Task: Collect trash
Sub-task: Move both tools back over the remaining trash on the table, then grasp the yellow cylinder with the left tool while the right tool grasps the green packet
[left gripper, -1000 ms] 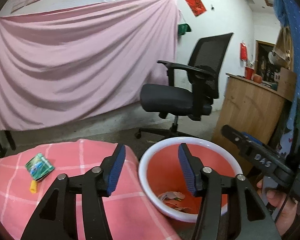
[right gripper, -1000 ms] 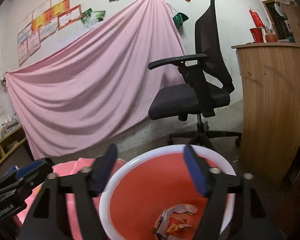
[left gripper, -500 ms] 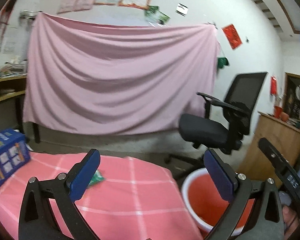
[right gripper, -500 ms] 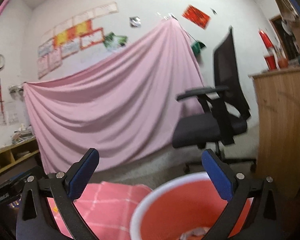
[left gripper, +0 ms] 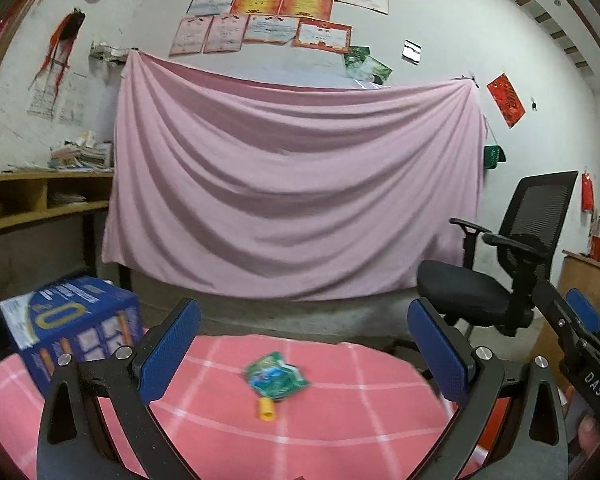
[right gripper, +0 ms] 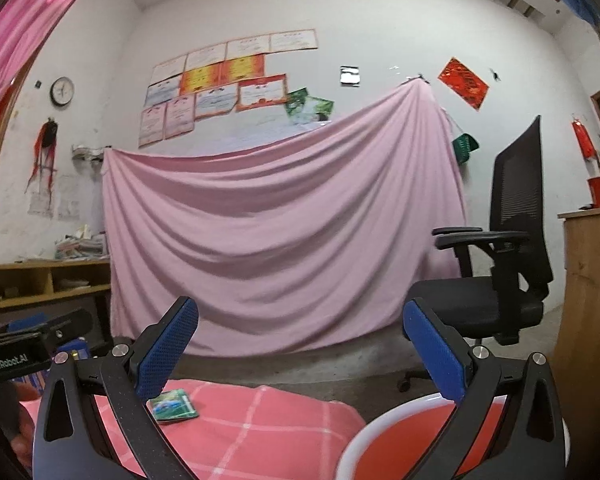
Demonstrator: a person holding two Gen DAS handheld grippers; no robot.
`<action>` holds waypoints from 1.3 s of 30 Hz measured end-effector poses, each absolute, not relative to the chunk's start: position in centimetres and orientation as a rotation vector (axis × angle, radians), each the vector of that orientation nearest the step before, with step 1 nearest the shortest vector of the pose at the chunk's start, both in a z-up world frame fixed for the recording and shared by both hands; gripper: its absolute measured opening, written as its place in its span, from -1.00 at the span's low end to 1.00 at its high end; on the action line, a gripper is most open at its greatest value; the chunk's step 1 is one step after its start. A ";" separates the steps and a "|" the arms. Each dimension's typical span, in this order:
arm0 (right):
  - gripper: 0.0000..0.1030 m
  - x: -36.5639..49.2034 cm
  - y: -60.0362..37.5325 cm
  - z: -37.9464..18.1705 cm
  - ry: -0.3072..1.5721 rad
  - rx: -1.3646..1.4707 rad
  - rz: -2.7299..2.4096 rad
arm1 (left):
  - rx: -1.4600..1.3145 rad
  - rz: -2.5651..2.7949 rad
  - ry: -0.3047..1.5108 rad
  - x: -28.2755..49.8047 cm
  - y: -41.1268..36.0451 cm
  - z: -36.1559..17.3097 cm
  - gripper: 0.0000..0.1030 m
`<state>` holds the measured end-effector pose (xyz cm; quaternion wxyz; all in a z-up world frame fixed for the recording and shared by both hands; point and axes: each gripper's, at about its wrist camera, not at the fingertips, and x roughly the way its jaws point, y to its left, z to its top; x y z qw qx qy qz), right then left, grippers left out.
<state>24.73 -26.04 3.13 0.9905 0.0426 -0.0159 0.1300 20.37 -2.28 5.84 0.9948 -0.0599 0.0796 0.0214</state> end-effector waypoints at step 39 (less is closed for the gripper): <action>1.00 38.2 -16.8 -4.0 0.599 -0.066 0.474 | -0.059 -0.138 0.927 35.2 1.5 -6.0 -0.48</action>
